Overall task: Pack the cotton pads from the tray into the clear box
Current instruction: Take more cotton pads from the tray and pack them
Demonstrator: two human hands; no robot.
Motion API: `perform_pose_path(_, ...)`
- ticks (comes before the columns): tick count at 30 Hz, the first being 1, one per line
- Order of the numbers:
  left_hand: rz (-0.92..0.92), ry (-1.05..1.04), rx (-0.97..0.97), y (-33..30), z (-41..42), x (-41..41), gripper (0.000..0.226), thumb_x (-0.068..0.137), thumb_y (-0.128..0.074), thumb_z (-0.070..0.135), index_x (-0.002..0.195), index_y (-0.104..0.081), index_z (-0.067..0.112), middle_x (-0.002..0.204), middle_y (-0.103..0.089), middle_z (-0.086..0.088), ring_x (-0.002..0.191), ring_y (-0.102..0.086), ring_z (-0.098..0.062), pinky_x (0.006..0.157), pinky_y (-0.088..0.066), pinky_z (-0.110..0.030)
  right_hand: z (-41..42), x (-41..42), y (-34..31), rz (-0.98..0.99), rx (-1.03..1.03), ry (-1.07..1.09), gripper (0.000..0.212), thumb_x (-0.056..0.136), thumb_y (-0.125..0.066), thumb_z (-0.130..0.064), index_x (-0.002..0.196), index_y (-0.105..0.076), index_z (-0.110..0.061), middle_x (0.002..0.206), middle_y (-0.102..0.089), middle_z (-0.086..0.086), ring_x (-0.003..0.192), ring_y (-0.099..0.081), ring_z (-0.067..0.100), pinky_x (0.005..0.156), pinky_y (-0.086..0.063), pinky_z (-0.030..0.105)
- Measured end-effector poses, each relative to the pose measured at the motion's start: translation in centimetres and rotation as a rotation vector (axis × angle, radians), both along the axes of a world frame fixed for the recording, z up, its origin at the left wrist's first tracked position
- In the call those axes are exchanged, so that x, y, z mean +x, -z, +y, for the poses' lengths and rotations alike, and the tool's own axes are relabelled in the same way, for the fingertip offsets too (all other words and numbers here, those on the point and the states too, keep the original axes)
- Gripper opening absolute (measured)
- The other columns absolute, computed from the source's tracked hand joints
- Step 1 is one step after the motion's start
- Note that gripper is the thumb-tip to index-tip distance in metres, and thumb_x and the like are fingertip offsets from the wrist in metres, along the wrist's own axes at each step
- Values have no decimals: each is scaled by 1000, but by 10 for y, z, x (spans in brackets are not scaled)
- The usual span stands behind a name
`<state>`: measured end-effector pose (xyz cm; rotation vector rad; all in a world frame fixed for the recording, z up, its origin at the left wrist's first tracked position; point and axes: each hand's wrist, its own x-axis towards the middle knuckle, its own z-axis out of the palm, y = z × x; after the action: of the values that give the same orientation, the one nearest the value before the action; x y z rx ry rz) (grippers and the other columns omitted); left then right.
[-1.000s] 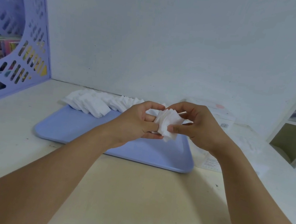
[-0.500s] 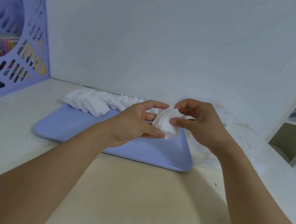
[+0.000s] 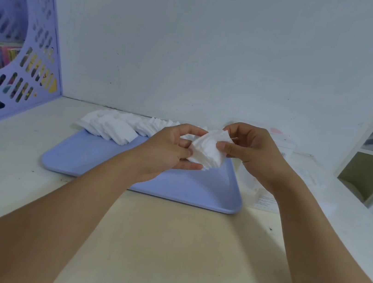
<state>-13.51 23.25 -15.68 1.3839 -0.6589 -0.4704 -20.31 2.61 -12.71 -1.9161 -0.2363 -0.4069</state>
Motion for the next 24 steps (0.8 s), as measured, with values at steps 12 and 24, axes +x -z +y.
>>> perform_pose_path(12, 51, 67, 79, -7, 0, -7, 26, 102, -52, 18, 109, -75, 8, 111, -75, -16, 103, -73, -29, 79, -62, -38, 0, -9, -9, 87, -242, -23, 15, 89, -72, 2, 104, -69, 1, 103, -70, 27, 89, -65, 30, 92, -52, 56)
perform_pose_path(24, -124, 110, 152, -2, 2, -9, 33, 106, -42, 3, 131, -63, 8, 124, -71, -13, 112, -70, -21, 88, -59, -32, -4, -7, -6, 95, -255, -49, 15, 86, -75, 0, 96, -75, -12, 85, -73, 3, 80, -63, 14, 79, -53, 29)
